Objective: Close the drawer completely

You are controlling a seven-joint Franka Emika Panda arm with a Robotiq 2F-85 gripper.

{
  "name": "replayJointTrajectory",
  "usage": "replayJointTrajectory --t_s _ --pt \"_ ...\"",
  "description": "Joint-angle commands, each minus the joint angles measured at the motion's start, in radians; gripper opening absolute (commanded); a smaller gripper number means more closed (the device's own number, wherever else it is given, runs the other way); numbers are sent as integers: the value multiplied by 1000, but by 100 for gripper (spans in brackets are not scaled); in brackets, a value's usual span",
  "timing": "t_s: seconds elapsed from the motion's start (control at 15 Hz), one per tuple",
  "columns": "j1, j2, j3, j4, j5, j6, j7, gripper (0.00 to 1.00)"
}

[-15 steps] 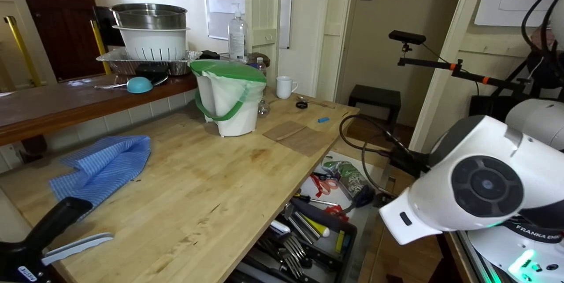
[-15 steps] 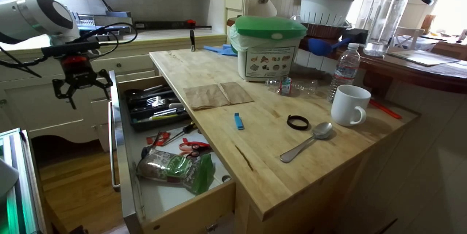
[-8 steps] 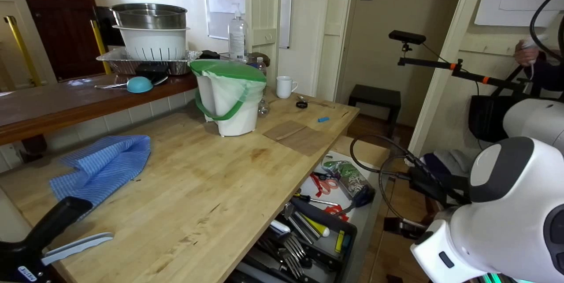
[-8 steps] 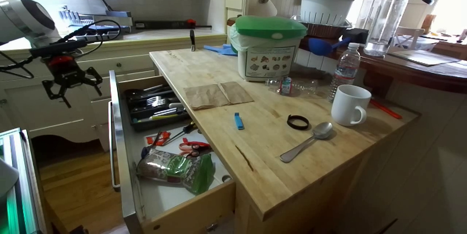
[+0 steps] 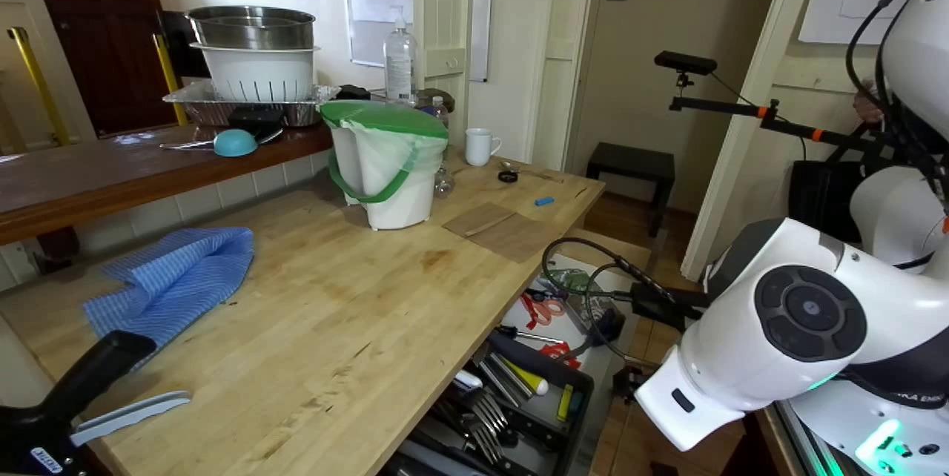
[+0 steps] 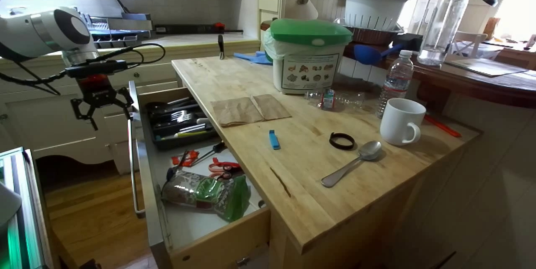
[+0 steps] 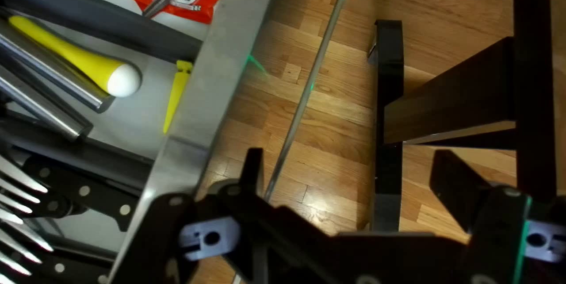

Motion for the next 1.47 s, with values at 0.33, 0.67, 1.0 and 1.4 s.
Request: replayJointTrajectory --t_s 0.33,0.67,1.0,1.4 --pt "-66 6 -37 2 -217 -95 27 100" --pt "-96 -16 -68 38 -265 -244 -66 100" --pt "-82 5 -54 32 -348 -262 -160 100" --pt "-13 58 28 15 -506 -240 -154 100"
